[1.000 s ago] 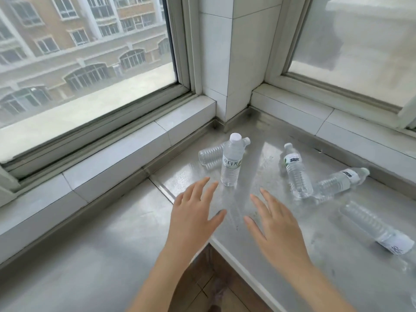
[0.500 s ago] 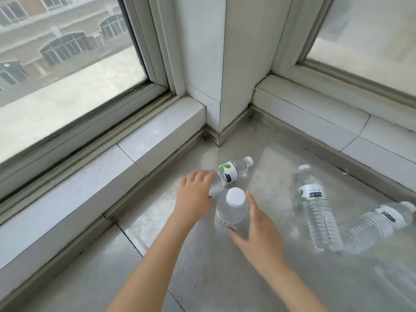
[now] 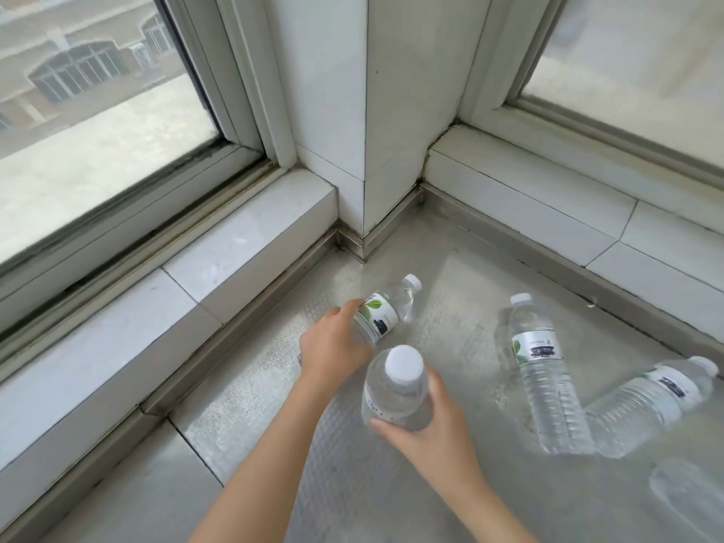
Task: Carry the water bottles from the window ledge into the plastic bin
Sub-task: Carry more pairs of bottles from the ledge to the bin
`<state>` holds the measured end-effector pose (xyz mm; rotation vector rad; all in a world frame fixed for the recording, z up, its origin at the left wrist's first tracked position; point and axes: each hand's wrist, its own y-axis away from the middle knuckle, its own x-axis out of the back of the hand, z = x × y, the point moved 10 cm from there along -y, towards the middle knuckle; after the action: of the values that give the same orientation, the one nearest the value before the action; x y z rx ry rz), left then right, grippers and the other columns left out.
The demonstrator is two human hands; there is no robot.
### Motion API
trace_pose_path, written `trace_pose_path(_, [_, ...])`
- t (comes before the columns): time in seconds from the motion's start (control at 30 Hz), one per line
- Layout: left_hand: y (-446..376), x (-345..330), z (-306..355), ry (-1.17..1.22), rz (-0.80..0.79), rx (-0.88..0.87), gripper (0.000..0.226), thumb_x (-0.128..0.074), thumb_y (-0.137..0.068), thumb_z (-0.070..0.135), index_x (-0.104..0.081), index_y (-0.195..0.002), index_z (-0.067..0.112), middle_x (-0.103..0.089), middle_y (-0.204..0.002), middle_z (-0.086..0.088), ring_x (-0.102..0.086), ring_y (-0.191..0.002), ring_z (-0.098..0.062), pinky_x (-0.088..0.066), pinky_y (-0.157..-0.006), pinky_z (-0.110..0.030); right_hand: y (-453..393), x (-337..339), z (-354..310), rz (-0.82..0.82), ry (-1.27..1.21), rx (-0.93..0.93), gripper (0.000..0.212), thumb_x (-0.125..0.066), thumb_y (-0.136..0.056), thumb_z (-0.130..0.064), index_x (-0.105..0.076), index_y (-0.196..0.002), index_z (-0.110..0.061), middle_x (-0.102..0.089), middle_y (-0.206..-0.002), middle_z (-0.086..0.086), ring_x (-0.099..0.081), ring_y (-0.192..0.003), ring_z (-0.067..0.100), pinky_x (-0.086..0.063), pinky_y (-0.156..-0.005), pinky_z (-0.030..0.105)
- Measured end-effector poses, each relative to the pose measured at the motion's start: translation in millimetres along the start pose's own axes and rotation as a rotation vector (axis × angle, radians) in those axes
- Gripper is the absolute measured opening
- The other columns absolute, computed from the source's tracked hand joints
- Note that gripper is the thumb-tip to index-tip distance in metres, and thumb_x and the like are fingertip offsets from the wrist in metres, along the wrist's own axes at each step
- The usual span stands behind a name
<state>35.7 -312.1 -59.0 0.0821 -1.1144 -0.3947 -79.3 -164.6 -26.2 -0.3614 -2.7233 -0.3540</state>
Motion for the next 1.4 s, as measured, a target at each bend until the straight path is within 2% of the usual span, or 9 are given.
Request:
trace_pose_path(0.13, [39.4, 17.0, -10.6, 0.203, 0.09, 0.072, 0.065, -0.074, -0.07, 0.038, -0.048, -0.13, 0.045, -0.065, -0.115, 0.011, -0.062, -0.1, -0.019, -0.041, -0.071, -0.029, 10.3, 15.7, -1.9, 0.057, -0.023, 0.042, 0.066, -0.088, -0.054, -0.03, -0.057, -0.112, -0.038, -0.07, -0.104, -0.02, -0.066, -0.1, 0.004, -0.052, -0.088, 0.03])
trace_pose_path(0.33, [122.7, 44.3, -20.2, 0.564, 0.202, 0.167, 0.064, -0.085, -0.055, 0.042, -0.049, -0.102, 0.068, -0.066, -0.103, 0.017, -0.066, -0.09, -0.008, -0.053, -0.082, -0.036, 50.1, 41.0, -20.3, 0.113, -0.075, 0.128, 0.064, -0.092, -0.052, -0.011, -0.064, -0.108, -0.025, -0.072, -0.097, -0.017, -0.068, -0.093, 0.006, -0.053, -0.084, 0.027])
trace_pose_path(0.43, [174.3, 58.9, -19.2, 0.697, 0.301, 0.184, 0.068, -0.09, -0.053, 0.036, -0.055, -0.105, 0.062, -0.068, -0.099, 0.02, -0.068, -0.086, -0.003, -0.056, -0.082, -0.037, 77.3, 50.6, -33.7, 0.107, -0.125, 0.169, 0.062, -0.093, -0.052, -0.011, -0.065, -0.105, -0.025, -0.073, -0.096, -0.016, -0.068, -0.091, 0.003, -0.053, -0.081, 0.02])
trace_pose_path(0.57, [250.9, 82.5, -11.4, 0.865, 0.445, 0.172, 0.071, -0.095, -0.055, 0.021, -0.06, -0.108, 0.054, -0.072, -0.097, 0.015, -0.068, -0.082, 0.004, -0.054, -0.073, -0.022, 121.5, 62.5, -64.7, 0.104, -0.188, 0.248, 0.059, -0.092, -0.054, -0.017, -0.065, -0.104, -0.03, -0.072, -0.092, -0.019, -0.067, -0.084, 0.0, -0.049, -0.075, 0.011])
trace_pose_path(0.67, [309.8, 101.4, -10.5, 0.929, 0.558, 0.171, 0.073, -0.097, -0.053, 0.022, -0.062, -0.112, 0.049, -0.073, -0.099, 0.011, -0.07, -0.088, -0.004, -0.057, -0.079, -0.031, 157.1, 65.0, -87.1, 0.078, -0.248, 0.29, 0.052, -0.087, -0.053, -0.035, -0.066, -0.1, -0.031, -0.073, -0.09, -0.013, -0.067, -0.081, 0.006, -0.048, -0.071, 0.012])
trace_pose_path(0.8, [385.7, 122.9, -19.3, 0.982, 0.692, 0.181, 0.077, -0.097, -0.052, 0.022, -0.063, -0.119, 0.041, -0.075, -0.098, 0.008, -0.072, -0.089, -0.009, -0.058, -0.083, -0.038, 201.9, 59.5, -113.4, 0.021, -0.304, 0.342, 0.051, -0.088, -0.054, -0.03, -0.066, -0.101, -0.03, -0.074, -0.09, -0.013, -0.067, -0.078, 0.004, -0.049, -0.066, 0.018])
trace_pose_path(0.9, [442.1, 135.5, -30.9, 1.013, 0.802, 0.209, 0.081, -0.097, -0.047, 0.028, -0.063, -0.12, 0.039, -0.076, -0.099, 0.005, -0.072, -0.09, -0.01, -0.057, -0.083, -0.037, 232.6, 48.2, -133.5, -0.053, -0.32, 0.38, 0.048, -0.091, -0.059, -0.02, -0.067, -0.1, -0.028, -0.074, -0.089, -0.012, -0.068, -0.077, 0.006, -0.052, -0.07, 0.028])
trace_pose_path(1.23, [597.9, 148.7, -82.6, 1.091, 1.099, 0.367, 0.095, -0.094, -0.03, 0.047, -0.063, -0.12, 0.04, -0.077, -0.103, 0.003, -0.073, -0.096, -0.017, -0.056, -0.091, -0.048, 333.4, -25.7, -192.9, -0.456, -0.329, 0.464, 0.041, -0.086, -0.063, -0.013, -0.069, -0.096, -0.03, -0.075, -0.088, -0.01, -0.07, -0.077, 0.01, -0.055, -0.069, 0.028])
trace_pose_path(1.4, [688.7, 140.6, -114.7, 1.104, 1.248, 0.474, 0.095, -0.099, -0.033, 0.039, -0.06, -0.121, 0.039, -0.076, -0.103, 0.004, -0.073, -0.093, -0.016, -0.057, -0.088, -0.047, 393.4, -84.9, -208.0, -0.688, -0.34, 0.418, 0.04, -0.086, -0.061, -0.012, -0.07, -0.092, -0.03, -0.075, -0.085, -0.01, -0.068, -0.073, 0.01, -0.052, -0.058, 0.018])
